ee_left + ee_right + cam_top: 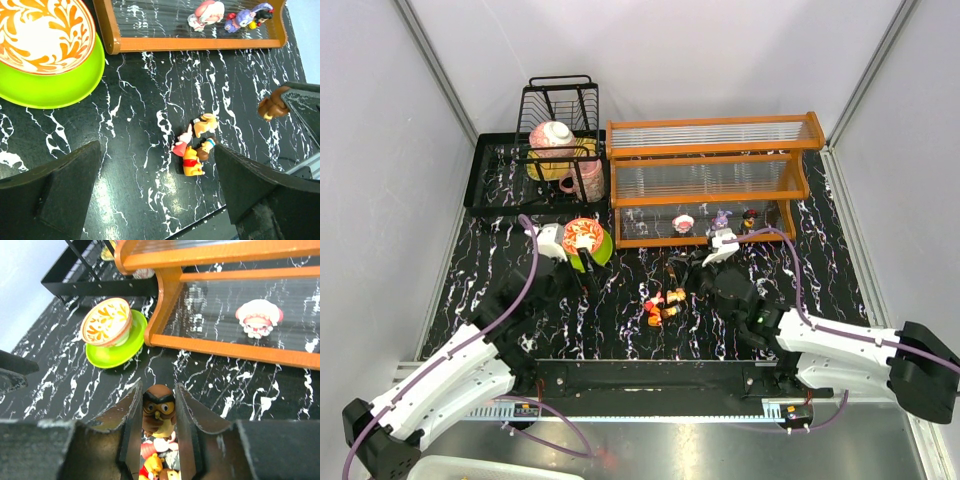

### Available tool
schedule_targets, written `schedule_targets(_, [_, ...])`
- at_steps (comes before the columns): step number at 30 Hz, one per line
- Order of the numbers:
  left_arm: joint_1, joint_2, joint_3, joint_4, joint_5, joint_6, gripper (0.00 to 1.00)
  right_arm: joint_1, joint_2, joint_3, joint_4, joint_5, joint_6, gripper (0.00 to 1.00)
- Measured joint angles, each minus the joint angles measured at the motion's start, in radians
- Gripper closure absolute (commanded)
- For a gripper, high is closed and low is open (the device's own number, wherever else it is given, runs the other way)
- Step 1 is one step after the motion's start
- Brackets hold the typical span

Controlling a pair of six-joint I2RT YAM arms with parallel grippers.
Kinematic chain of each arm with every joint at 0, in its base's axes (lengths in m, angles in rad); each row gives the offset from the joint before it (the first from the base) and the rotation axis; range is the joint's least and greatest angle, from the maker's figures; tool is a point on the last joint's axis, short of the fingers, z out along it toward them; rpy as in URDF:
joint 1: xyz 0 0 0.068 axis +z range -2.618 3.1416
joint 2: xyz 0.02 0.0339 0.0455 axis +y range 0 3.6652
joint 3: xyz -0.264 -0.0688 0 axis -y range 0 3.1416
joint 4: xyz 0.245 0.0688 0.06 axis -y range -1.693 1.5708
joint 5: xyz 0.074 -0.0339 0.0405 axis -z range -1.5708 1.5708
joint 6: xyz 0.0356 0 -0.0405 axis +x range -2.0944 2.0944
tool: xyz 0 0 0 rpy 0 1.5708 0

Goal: Place and organize the plastic toys onto the shelf

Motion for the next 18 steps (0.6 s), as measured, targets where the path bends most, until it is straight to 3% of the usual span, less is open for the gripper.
schedule_targets(7, [0.000, -0.025, 0.000, 0.103, 0.127, 0.061, 0.01, 0.000, 0.047, 0.042, 0.041, -0.028, 0.042, 1.00])
schedule_targets(18, [-0.020, 0.059, 0.026, 0.222, 0.297, 0.205, 0.01, 0.000, 0.096, 0.282, -0.119, -0.218, 0.248, 1.00])
